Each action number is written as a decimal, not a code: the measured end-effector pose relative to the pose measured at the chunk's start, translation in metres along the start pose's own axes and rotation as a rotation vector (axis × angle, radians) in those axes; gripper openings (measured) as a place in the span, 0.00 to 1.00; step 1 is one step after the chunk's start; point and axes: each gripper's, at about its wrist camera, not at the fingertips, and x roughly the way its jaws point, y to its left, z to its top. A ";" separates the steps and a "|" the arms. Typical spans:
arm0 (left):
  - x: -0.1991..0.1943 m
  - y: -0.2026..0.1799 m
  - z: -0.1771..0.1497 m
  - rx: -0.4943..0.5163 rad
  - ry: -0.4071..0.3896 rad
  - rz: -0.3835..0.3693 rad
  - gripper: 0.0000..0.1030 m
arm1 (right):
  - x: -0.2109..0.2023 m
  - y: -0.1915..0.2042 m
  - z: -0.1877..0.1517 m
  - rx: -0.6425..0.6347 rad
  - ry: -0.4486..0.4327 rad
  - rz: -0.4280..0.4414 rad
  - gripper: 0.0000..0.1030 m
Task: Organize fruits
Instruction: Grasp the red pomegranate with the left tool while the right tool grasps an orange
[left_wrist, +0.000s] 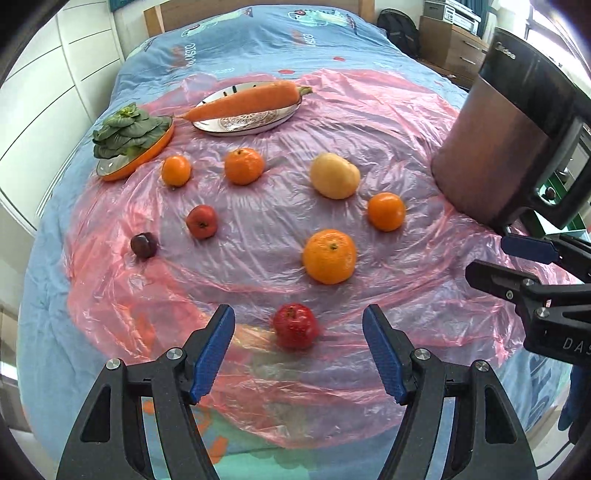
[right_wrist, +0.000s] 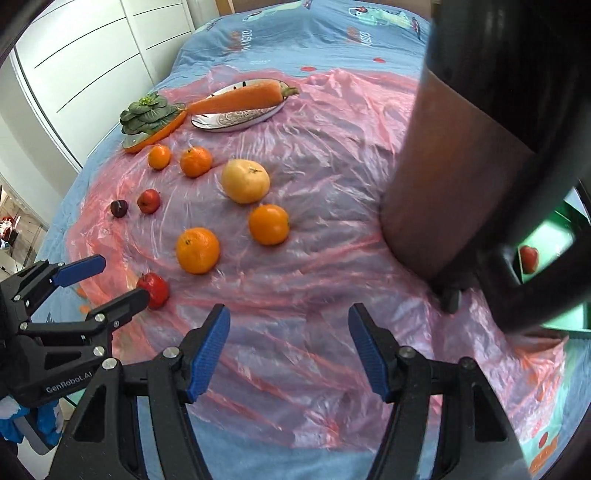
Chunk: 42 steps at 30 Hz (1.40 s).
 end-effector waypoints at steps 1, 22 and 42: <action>0.002 0.005 0.000 -0.013 0.003 0.001 0.64 | 0.005 0.003 0.005 -0.004 -0.005 0.004 0.93; 0.044 0.024 -0.002 -0.090 0.084 -0.089 0.63 | 0.091 0.016 0.059 -0.017 0.036 -0.028 0.51; 0.066 0.015 -0.006 -0.036 0.137 -0.054 0.28 | 0.111 0.016 0.058 -0.042 0.070 -0.014 0.32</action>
